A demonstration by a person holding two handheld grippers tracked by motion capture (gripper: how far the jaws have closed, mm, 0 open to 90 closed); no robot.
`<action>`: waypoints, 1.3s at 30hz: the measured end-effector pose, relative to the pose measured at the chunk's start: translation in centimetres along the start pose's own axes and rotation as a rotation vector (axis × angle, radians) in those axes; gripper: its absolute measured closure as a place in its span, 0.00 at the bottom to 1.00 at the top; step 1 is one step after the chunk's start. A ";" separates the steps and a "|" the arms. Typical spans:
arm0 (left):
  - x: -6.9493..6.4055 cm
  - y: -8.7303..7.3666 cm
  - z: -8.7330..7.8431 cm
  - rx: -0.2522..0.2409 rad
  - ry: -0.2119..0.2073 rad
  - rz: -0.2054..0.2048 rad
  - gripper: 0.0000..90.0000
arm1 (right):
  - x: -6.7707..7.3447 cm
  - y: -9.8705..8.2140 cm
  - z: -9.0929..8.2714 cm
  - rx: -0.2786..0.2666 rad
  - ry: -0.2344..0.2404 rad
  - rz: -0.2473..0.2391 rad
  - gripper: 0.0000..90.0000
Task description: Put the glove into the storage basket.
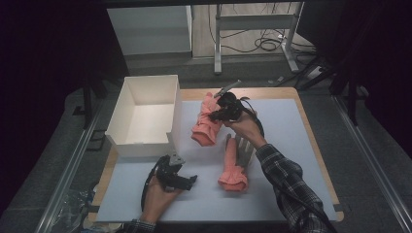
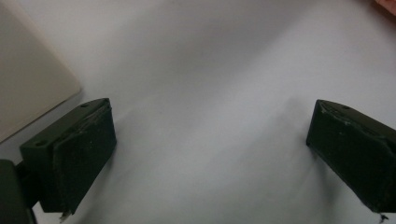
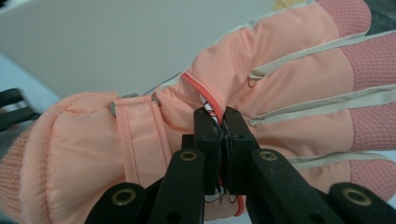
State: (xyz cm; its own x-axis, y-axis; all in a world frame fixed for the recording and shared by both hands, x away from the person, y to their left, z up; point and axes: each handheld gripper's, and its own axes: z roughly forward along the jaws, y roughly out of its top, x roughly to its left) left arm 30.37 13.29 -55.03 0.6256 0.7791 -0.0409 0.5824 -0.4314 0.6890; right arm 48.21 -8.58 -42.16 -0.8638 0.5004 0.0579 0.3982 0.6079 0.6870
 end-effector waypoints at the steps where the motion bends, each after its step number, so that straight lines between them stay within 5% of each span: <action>1: 0.0 0.0 0.0 0.000 0.000 0.000 0.01 | 0.3 -0.2 -1.0 -0.003 0.008 -0.004 0.96; 13: 0.0 0.0 0.0 -0.001 0.003 0.004 0.02 | 3.0 -3.0 -6.8 0.003 0.025 -0.048 0.95; 20: 0.0 0.0 0.0 -0.002 0.002 0.003 0.02 | 4.4 -6.8 -9.2 0.041 0.020 -0.050 0.95; 33: 0.0 0.0 0.0 -0.003 0.002 0.003 0.01 | 4.3 -11.3 -7.7 0.063 0.048 -0.033 0.93; 39: 0.0 0.0 0.0 -0.001 0.002 0.003 0.02 | 4.5 -12.1 -6.6 0.077 -0.004 -0.063 0.78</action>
State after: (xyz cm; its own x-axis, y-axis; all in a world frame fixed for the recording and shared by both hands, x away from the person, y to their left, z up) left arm 30.38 13.29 -55.01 0.6267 0.7784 -0.0374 0.5798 -0.4337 0.6898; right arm 37.53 -17.73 -45.43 -0.8867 0.4621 0.0135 0.3658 0.6837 0.6315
